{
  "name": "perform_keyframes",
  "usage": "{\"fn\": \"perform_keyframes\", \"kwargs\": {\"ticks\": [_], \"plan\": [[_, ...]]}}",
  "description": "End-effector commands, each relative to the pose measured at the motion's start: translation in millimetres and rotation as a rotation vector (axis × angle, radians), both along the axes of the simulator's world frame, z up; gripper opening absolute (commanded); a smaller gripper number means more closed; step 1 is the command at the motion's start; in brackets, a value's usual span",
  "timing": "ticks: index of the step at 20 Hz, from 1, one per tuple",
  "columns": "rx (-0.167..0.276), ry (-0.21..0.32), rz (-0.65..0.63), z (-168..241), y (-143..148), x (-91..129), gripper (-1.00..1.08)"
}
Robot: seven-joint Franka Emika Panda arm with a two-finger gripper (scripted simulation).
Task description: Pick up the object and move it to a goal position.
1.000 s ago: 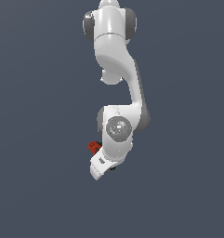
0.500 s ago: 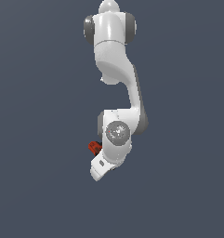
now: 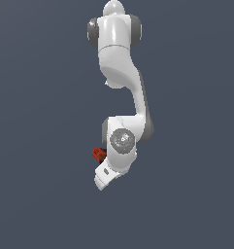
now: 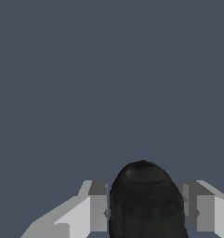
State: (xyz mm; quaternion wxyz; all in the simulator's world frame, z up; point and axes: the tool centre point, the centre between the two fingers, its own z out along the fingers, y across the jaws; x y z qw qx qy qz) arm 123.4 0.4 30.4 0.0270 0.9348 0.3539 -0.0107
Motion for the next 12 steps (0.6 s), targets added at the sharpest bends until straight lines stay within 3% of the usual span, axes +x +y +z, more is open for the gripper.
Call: {"fn": "perform_keyframes", "kwargs": {"ticks": [1,12], "plan": [[0.001,0.0,0.0,-0.7,0.6,-0.1,-1.0],[-0.002,-0.035,-0.002,25.3,-11.8,7.7,-1.0]]}}
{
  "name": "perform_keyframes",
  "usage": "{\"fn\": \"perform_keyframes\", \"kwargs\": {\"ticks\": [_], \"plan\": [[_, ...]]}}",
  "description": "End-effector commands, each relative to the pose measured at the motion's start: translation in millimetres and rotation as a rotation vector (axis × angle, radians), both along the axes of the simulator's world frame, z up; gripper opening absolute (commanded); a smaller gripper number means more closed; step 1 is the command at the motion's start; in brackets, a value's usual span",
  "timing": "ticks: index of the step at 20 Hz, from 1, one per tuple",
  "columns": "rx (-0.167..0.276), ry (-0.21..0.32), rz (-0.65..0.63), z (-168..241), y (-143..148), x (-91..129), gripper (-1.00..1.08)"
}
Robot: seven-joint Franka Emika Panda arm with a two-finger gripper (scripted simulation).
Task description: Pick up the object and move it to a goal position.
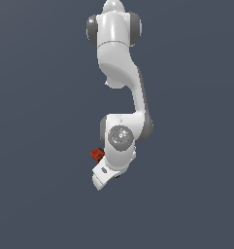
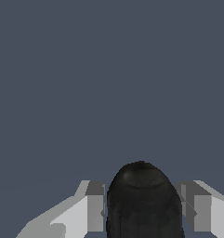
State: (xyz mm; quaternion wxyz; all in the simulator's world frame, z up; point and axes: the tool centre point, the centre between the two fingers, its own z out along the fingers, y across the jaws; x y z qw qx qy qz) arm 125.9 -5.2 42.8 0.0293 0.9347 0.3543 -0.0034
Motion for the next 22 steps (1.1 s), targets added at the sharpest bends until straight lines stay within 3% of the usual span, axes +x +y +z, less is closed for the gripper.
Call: {"fn": "perform_keyframes", "kwargs": {"ticks": [1,9,15,22], "plan": [[-0.003,-0.029,-0.003,19.8,-9.4,7.2,-1.0],[-0.008,-0.147,-0.009,107.0,-49.0,25.7,-1.0],[-0.013,-0.281,-0.016,209.2,-93.4,34.1,-1.0],[-0.016,-0.436,-0.023,327.1,-143.6,26.9,-1.0]]}}
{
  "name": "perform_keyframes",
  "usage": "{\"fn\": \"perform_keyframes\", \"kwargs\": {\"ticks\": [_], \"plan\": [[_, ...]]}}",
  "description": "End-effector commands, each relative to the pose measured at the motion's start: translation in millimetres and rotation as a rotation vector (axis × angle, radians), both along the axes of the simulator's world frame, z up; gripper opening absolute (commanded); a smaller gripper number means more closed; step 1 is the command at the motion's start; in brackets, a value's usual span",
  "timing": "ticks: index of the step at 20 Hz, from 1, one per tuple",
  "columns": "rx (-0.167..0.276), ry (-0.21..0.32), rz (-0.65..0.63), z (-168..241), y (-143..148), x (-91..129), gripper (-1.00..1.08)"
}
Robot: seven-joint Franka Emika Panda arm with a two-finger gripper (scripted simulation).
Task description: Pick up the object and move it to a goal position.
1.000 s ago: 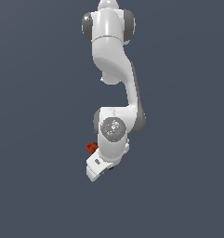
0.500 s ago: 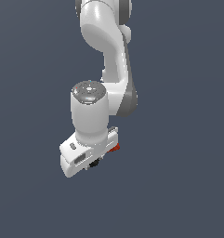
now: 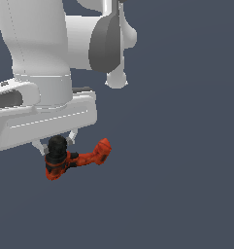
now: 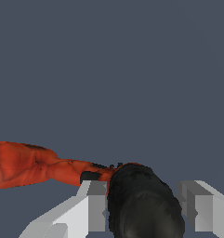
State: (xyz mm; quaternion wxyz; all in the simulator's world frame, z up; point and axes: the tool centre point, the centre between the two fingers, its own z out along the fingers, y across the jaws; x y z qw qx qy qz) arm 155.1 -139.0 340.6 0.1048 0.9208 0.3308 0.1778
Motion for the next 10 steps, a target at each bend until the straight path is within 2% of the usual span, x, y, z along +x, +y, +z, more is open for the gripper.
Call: {"fn": "perform_keyframes", "kwargs": {"ticks": [1,6,10], "plan": [[-0.003,-0.058,-0.001,43.1,-15.7,-4.3,-1.0],[-0.002,-0.133,-0.005,98.9,-40.0,-15.1,-1.0],[0.0,-0.17,-0.006,126.1,-52.4,-21.9,-1.0]]}}
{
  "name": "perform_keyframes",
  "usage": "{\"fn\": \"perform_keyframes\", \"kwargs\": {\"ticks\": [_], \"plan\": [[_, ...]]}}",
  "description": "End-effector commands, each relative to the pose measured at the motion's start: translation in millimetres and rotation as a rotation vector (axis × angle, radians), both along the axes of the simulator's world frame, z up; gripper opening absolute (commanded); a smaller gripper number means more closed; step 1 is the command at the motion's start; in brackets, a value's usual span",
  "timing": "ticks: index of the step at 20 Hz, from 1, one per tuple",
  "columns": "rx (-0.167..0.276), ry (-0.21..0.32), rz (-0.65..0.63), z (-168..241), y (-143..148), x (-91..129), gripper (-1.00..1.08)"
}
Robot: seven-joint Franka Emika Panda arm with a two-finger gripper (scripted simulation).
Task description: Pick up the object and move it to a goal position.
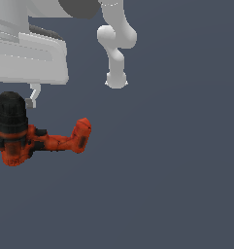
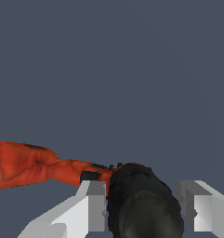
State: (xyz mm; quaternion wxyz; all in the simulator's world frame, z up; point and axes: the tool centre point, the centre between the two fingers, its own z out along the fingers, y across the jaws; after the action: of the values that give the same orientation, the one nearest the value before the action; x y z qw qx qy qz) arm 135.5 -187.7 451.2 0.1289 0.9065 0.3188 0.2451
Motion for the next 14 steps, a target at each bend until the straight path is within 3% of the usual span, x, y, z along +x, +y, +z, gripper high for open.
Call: {"fn": "perform_keyframes", "kwargs": {"ticks": [1,14], "plan": [[-0.001,-0.028,0.0,19.6,-5.7,-3.5,-1.0],[0.003,-0.025,-0.002,26.4,-13.8,-18.8,-1.0]]}}
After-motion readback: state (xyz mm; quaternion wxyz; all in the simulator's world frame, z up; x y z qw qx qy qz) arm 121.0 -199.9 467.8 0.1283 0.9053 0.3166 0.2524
